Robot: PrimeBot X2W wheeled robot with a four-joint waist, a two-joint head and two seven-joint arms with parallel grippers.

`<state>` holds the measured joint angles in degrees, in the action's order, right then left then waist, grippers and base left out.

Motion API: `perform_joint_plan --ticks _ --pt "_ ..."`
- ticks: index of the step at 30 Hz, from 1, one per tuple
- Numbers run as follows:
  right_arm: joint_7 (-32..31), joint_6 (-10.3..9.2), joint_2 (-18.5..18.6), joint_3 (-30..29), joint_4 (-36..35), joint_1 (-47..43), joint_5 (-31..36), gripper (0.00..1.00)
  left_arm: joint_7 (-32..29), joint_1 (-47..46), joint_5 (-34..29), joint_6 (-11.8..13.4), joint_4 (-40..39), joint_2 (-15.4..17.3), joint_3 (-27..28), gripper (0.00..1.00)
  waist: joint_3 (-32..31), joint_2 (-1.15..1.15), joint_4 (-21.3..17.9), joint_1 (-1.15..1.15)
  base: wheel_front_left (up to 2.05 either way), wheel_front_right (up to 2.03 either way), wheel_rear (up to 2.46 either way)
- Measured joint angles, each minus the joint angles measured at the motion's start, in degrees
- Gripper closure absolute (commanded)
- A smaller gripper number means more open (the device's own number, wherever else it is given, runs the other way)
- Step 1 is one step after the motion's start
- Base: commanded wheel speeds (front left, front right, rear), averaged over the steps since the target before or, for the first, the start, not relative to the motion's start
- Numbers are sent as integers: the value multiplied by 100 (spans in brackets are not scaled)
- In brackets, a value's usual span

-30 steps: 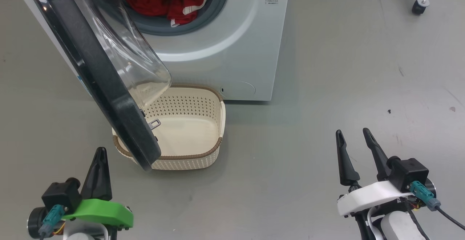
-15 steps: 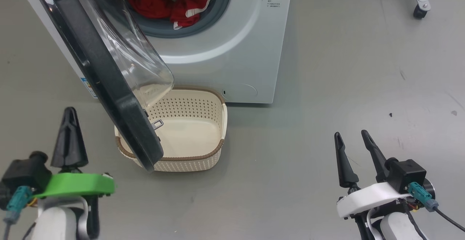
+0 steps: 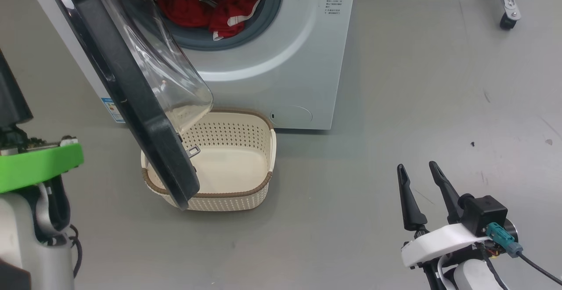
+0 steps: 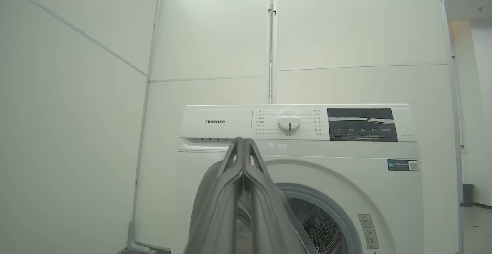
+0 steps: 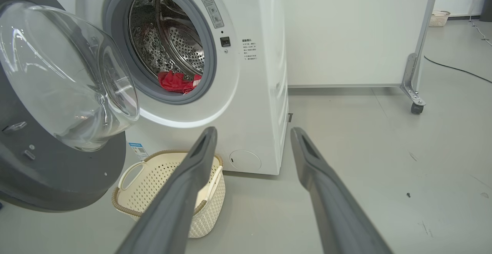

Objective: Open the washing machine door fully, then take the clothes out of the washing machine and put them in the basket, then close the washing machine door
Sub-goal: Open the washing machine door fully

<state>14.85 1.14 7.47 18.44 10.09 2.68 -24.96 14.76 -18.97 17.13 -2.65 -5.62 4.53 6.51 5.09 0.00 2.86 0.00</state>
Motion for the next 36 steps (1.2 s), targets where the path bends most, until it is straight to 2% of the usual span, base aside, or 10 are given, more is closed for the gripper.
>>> perform_joint_plan --ticks 6,19,28,36 --pt "0 35 -29 -44 37 -1 35 0 2 -461 -83 -75 -293 163 -90 100 -36 0 -33 0 0 0 0" --pt "0 130 -149 -146 79 -3 51 0 -474 -715 -168 -319 -469 125 -1250 100 -28 0 -106 0 0 0 0" --pt "0 176 -199 -210 99 -3 92 0 -936 -181 -229 -370 -87 26 -1949 100 -5 0 -131 0 0 0 0" --pt "0 183 -224 -267 138 -2 93 0 -1226 268 -140 -371 341 -33 -2276 100 7 0 -148 0 0 0 0"
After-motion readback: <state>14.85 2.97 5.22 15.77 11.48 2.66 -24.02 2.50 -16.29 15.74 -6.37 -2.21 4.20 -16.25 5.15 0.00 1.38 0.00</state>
